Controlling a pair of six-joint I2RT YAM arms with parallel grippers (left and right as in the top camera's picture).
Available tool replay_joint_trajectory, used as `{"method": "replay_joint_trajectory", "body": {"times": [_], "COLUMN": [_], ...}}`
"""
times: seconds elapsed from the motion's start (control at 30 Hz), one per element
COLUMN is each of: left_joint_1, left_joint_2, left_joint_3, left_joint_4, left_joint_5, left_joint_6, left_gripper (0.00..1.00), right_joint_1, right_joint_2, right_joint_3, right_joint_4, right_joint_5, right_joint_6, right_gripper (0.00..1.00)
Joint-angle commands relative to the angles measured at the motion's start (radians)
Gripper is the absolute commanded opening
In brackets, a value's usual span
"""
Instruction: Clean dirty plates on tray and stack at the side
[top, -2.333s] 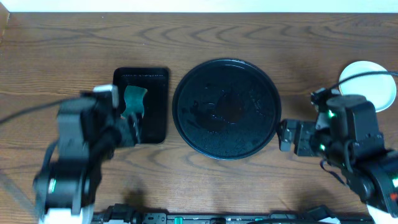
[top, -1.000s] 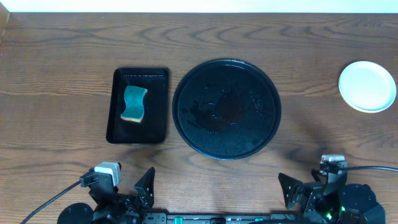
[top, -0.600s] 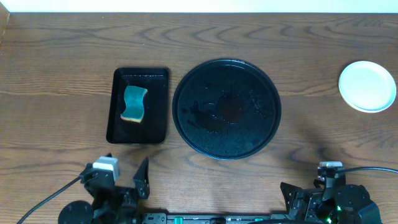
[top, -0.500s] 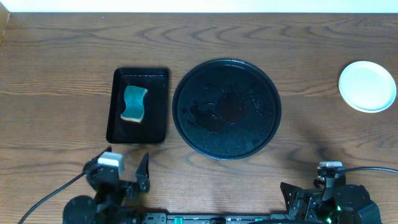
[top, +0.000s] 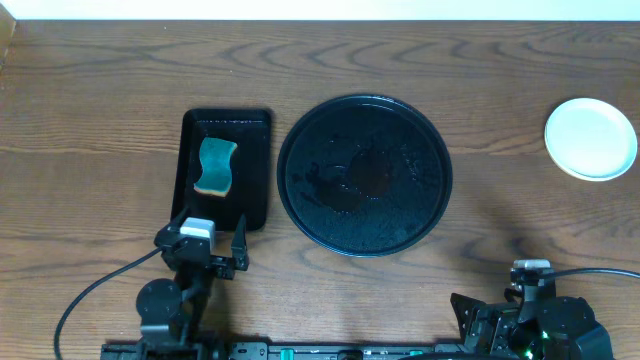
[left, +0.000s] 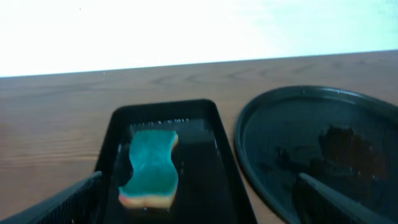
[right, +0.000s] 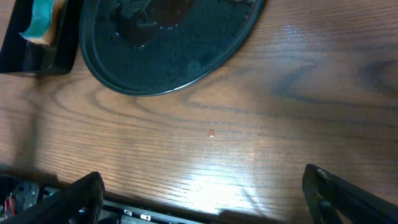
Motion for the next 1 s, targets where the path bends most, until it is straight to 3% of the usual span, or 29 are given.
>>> {"method": "replay_joint_trajectory", "body": {"times": [0.0, 0.3, 0.97], "left_joint_1": [0.006, 0.006, 0.006], "left_joint_2": [-0.008, -0.009, -0.006], "left_joint_3": [-0.068, -0.144, -0.144], "left_joint_4": [0.077, 0.205, 0.204], "left_joint_5": [0.032, 0.053, 0.053], "left_joint_6": [-0.047, -0.071, -0.071], "left_gripper": [0.94, 0.94, 0.95], "right_joint_1": [0.006, 0.006, 0.006], "right_joint_2": [-0.007, -0.007, -0.007], "right_joint_3": [0.000, 0.000, 0.000], "right_joint_4": [-0.002, -0.002, -0.002], "right_joint_5": [-0.008, -0.008, -0.008], "right_joint_6": [0.011, 0.011, 0.011], "right_gripper": [0.99, 0.99, 0.99]}}
